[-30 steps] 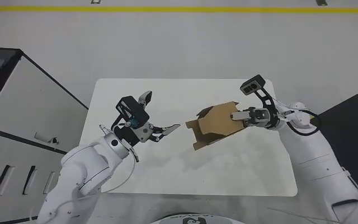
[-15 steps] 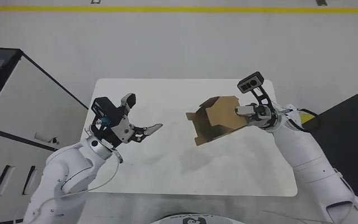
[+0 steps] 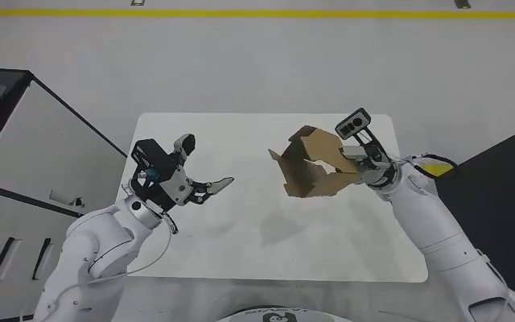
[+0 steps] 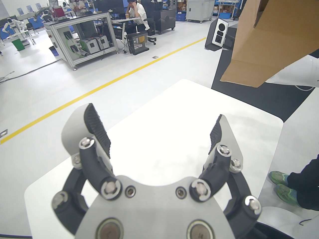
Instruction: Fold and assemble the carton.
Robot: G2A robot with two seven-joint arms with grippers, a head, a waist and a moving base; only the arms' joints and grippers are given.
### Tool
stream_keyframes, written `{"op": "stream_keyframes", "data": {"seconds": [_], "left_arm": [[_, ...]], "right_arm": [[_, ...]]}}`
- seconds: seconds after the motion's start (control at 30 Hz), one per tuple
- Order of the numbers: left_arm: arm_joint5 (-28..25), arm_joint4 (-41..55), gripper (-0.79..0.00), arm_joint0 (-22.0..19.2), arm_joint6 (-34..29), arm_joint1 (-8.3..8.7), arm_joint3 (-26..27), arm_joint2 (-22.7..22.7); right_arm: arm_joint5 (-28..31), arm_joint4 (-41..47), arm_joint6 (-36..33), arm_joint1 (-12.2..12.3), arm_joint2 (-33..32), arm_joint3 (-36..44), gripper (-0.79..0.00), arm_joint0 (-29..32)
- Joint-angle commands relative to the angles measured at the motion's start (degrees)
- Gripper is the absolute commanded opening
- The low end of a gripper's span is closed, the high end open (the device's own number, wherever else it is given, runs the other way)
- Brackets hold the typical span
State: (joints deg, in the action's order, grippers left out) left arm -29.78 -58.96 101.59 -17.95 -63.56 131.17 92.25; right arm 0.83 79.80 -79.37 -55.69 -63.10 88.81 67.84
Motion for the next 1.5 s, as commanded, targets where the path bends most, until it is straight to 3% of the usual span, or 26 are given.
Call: {"op": "stream_keyframes", "data": {"seconds": [0.0,0.1,1.1,1.2,1.47], "left_arm": [[0.0,0.0,0.000,0.0,0.0,0.00,0.0,0.0],[0.0,0.0,0.000,0.0,0.0,0.00,0.0,0.0],[0.0,0.0,0.000,0.0,0.0,0.00,0.0,0.0],[0.0,0.0,0.000,0.0,0.0,0.00,0.0,0.0],[0.0,0.0,0.000,0.0,0.0,0.00,0.0,0.0]], "right_arm": [[-3.6,0.9,1.3,0.0,-0.3,0.6,-0.785,0.3],[-9.1,1.5,4.4,0.0,-0.3,1.3,-0.785,0.5],[-14.4,4.6,9.9,-0.9,-1.3,3.3,-0.785,2.5],[-11.5,0.6,11.1,-0.8,-2.7,4.4,-0.785,2.6],[-0.6,-11.2,5.6,-0.2,-8.3,4.9,-0.785,4.4]]}}
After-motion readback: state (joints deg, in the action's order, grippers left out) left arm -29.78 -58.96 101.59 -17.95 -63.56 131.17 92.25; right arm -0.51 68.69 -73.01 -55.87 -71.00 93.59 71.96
